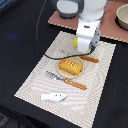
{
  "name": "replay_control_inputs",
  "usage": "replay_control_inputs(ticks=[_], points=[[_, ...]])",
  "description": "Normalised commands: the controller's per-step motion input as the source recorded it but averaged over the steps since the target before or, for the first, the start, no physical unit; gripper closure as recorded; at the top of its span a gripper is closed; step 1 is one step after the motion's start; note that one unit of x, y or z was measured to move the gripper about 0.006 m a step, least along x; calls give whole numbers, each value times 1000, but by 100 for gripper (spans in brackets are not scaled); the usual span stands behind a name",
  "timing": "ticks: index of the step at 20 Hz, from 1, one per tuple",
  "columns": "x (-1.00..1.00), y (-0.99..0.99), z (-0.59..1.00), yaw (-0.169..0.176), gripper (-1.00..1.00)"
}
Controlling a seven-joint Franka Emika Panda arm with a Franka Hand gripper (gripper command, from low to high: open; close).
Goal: Interact with the objects in diverse but meaningful ways.
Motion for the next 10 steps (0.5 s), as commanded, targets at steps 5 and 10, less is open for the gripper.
replay_control_inputs(ticks=[5,10], points=[[-386,-138,293,0,100],[-762,-615,20,0,100]])
